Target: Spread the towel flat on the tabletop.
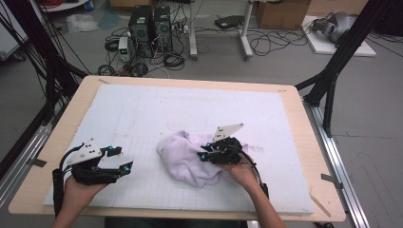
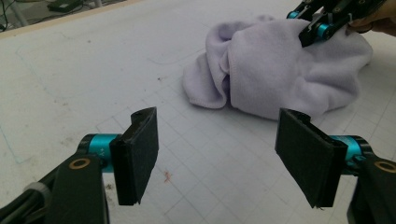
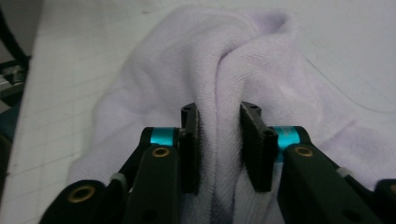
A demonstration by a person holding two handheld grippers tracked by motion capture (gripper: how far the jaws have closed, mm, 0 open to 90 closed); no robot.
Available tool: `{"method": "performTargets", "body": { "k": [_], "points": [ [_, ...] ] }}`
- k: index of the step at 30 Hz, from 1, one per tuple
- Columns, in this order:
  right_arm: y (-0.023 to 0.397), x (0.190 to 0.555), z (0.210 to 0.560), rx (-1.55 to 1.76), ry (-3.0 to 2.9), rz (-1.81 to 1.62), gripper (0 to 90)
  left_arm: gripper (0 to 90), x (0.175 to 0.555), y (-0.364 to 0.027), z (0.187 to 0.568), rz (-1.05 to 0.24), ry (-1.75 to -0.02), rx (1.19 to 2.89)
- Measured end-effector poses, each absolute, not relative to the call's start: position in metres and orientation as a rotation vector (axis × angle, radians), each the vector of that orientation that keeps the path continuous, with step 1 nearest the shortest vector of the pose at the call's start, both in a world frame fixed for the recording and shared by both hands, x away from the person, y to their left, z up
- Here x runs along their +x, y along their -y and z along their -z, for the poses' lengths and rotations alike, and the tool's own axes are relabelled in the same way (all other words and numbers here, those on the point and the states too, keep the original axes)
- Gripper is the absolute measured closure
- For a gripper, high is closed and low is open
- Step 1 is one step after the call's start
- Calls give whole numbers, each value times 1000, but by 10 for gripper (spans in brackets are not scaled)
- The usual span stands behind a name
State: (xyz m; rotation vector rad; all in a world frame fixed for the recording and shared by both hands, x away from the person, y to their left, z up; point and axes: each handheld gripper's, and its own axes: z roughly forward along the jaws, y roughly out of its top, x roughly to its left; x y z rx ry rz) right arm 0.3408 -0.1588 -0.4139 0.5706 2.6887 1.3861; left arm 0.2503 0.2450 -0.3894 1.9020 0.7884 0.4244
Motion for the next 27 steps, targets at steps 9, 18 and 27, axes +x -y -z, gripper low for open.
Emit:
{"method": "performTargets", "body": {
  "k": [9, 18, 27],
  "points": [
    [143, 300, 375, 264, -2723, -1496, 752, 302, 254, -229, 373, -413, -732, 1893],
    [137, 277, 388, 193, -2819, -1508, 566, 301, 265, -200, 376, -340, -668, 1930],
    [181, 307, 385, 490, -2692, -1484, 434, 305, 301, -158, 386, -211, -611, 1979]
  ]
}}
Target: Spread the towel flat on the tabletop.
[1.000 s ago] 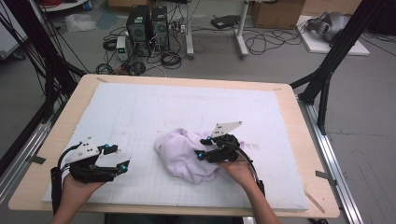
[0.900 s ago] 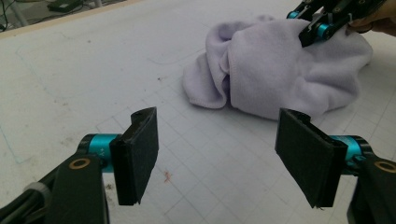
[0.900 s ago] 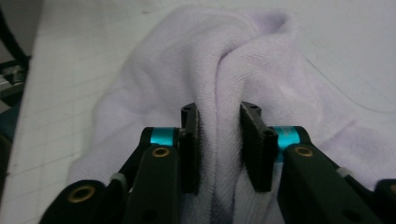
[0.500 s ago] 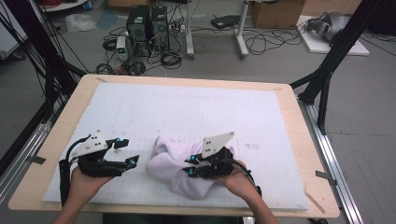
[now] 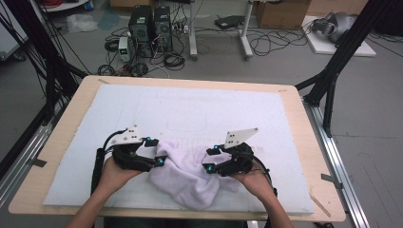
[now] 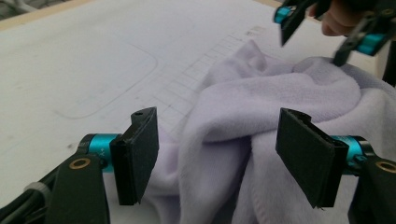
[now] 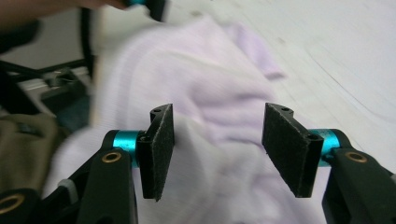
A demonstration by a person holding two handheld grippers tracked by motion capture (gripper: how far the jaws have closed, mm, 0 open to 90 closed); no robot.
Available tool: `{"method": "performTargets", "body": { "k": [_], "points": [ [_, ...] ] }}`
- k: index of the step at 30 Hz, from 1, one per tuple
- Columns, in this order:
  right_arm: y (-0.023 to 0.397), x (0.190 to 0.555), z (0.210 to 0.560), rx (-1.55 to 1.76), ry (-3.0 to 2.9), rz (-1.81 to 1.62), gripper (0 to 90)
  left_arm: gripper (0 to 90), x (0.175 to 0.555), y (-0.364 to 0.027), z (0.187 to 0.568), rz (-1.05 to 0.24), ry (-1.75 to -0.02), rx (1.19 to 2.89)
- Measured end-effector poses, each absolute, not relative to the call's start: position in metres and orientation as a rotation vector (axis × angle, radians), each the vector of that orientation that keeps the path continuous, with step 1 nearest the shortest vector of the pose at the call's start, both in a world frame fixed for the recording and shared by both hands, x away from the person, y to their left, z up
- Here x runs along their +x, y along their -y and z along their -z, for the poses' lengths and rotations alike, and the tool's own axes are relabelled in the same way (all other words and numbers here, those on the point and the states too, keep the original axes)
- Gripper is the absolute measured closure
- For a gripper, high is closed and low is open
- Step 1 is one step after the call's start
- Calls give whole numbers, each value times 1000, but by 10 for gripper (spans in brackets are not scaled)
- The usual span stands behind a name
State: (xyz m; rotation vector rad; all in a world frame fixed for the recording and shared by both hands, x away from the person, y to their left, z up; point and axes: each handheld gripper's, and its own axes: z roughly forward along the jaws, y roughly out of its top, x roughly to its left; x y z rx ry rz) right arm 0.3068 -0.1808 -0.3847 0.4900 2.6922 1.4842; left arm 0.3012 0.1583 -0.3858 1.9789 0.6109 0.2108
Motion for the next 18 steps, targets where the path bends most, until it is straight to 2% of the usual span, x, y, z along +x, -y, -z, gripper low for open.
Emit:
{"method": "performTargets", "body": {
  "k": [3, 9, 11, 12, 13, 14, 15, 16, 17, 18],
  "points": [
    [182, 313, 390, 553, -2687, -1419, 422, 308, 307, -149, 389, -185, -596, 2000],
    [177, 323, 408, 614, -2736, -1301, 439, 383, 315, -134, 409, -111, -571, 2116],
    [174, 322, 415, 620, -2748, -1317, 463, 452, 315, -136, 414, -88, -569, 2124],
    [174, 323, 418, 622, -2754, -1325, 493, 495, 315, -137, 416, -80, -568, 2134],
    [171, 321, 422, 612, -2801, -1348, 570, 622, 314, -137, 417, -77, -562, 2147],
    [168, 321, 423, 598, -2811, -1338, 612, 653, 313, -137, 419, -72, -562, 2153],
    [168, 321, 423, 598, -2811, -1338, 612, 653, 311, -137, 419, -72, -551, 2161],
    [161, 315, 423, 519, -2842, -1315, 715, 733, 309, -138, 419, -83, -537, 2165],
    [161, 315, 423, 519, -2842, -1315, 715, 733, 308, -138, 419, -87, -532, 2165],
    [157, 310, 421, 442, -2846, -1295, 784, 782, 305, -140, 418, -92, -524, 2163]
  ]
}}
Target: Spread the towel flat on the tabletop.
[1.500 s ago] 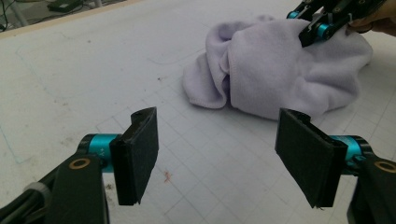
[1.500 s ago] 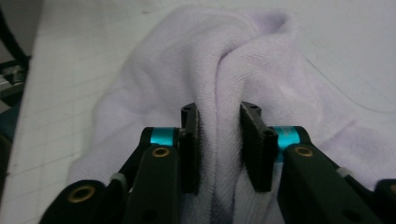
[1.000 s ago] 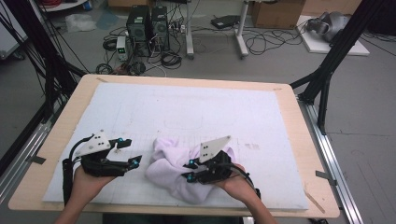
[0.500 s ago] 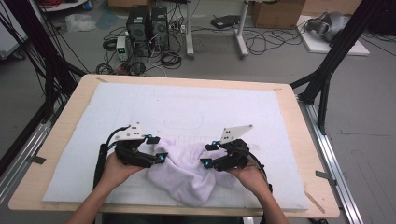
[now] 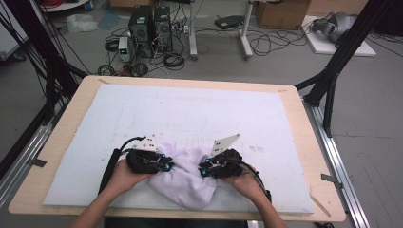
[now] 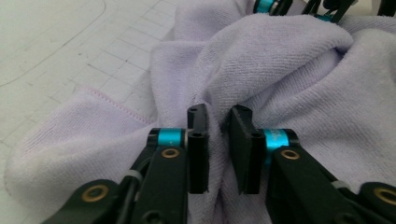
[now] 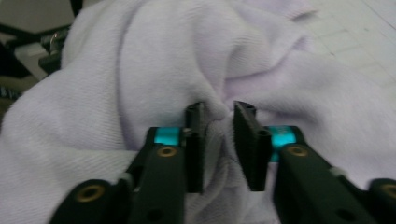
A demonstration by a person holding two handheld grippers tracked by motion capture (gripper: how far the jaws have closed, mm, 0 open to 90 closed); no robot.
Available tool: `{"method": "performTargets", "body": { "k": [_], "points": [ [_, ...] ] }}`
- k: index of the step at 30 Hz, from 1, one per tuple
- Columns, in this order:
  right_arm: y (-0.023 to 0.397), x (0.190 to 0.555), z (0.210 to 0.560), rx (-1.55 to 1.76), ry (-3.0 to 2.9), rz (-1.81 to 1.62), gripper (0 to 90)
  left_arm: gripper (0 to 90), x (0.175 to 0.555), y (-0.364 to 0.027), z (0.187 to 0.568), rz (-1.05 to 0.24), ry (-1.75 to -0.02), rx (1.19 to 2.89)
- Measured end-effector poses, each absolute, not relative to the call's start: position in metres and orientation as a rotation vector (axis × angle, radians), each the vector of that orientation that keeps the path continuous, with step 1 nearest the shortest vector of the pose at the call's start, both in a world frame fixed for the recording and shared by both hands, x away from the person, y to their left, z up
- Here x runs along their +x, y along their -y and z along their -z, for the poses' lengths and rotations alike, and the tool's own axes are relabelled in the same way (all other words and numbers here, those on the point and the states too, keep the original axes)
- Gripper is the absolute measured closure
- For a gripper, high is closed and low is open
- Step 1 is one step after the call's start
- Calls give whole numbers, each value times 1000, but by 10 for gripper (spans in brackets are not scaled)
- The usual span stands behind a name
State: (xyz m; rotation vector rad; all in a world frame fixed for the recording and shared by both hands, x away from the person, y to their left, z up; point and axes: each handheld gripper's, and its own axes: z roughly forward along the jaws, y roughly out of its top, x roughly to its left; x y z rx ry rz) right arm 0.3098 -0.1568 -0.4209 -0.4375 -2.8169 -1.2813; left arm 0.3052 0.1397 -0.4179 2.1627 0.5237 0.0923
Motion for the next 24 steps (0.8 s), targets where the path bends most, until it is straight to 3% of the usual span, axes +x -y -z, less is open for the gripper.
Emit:
{"method": "performTargets", "body": {
  "k": [5, 11, 16, 24],
  "points": [
    [157, 300, 418, -394, 2776, 1305, 817, 833, 293, -148, 414, -110, -499, 2153],
    [165, 286, 415, -375, 2727, 1358, 791, 817, 277, -157, 408, -122, -482, 2150],
    [183, 297, 394, -475, 2708, 1469, 670, 575, 284, -169, 397, -137, -525, 2102],
    [201, 327, 398, -688, 2793, 1433, 571, 555, 321, -176, 396, -223, -600, 2092]
  ]
}}
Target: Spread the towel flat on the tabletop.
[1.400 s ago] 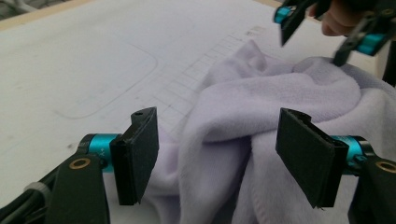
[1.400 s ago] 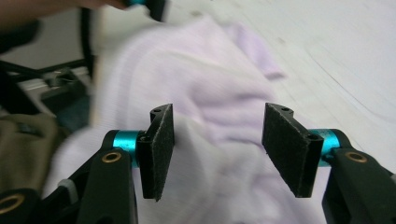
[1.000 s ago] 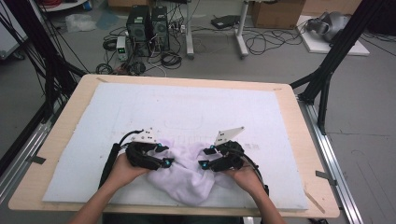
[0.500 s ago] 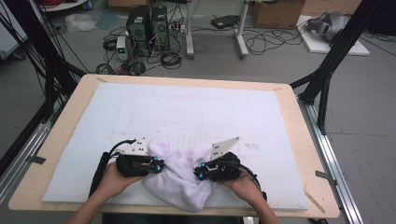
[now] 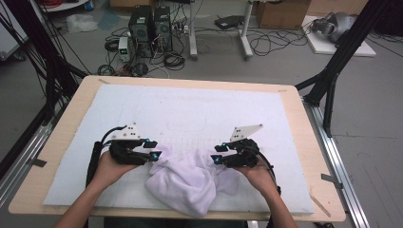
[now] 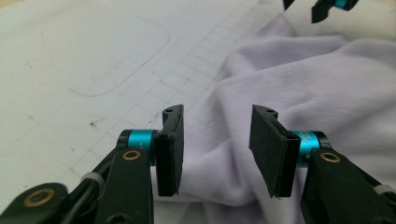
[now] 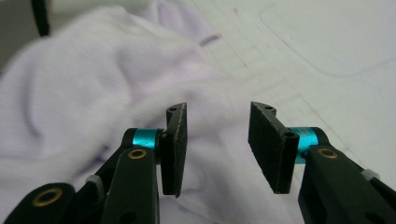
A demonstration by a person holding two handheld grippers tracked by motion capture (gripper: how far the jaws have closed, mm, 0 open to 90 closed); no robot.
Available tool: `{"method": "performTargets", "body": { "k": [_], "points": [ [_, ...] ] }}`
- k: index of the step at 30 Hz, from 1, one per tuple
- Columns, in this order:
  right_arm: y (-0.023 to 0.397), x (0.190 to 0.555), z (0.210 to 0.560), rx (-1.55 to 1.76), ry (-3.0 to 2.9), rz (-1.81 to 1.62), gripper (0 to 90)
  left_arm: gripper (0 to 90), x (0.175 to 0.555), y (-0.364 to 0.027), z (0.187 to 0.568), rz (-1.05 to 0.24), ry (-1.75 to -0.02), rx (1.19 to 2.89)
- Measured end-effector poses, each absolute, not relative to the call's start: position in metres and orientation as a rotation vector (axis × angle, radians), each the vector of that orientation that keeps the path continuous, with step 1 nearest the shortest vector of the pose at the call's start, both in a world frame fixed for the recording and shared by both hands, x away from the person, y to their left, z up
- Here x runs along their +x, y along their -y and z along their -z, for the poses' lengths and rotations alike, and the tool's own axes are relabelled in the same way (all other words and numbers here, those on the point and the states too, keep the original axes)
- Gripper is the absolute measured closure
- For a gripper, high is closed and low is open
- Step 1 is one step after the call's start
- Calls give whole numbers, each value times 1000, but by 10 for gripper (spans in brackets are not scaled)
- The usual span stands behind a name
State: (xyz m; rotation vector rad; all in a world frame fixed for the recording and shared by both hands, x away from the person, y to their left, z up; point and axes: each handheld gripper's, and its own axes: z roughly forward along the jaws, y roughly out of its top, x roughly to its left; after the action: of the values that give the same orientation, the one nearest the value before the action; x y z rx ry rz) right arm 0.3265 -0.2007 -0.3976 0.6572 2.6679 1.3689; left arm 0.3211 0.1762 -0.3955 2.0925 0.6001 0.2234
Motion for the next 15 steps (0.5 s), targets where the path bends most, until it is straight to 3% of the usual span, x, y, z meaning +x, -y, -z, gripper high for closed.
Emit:
{"method": "performTargets", "body": {
  "k": [4, 10, 11, 12, 13, 14, 15],
  "points": [
    [201, 339, 411, 727, -2716, -1274, 533, 556, 335, -170, 410, -231, -658, 2141],
    [196, 349, 426, 767, -2779, -1164, 518, 478, 351, -165, 430, -219, -782, 2239],
    [193, 352, 432, 769, -2814, -1126, 593, 529, 353, -164, 432, -208, -789, 2248],
    [193, 352, 432, 769, -2814, -1126, 593, 529, 354, -164, 434, -184, -781, 2259],
    [190, 353, 434, 753, -2828, -1118, 643, 609, 353, -163, 434, -199, -769, 2262],
    [188, 353, 434, 722, -2857, -1135, 795, 770, 352, -161, 434, -210, -753, 2274],
    [188, 353, 434, 722, -2857, -1135, 795, 770, 351, -160, 433, -207, -737, 2281]
  ]
}}
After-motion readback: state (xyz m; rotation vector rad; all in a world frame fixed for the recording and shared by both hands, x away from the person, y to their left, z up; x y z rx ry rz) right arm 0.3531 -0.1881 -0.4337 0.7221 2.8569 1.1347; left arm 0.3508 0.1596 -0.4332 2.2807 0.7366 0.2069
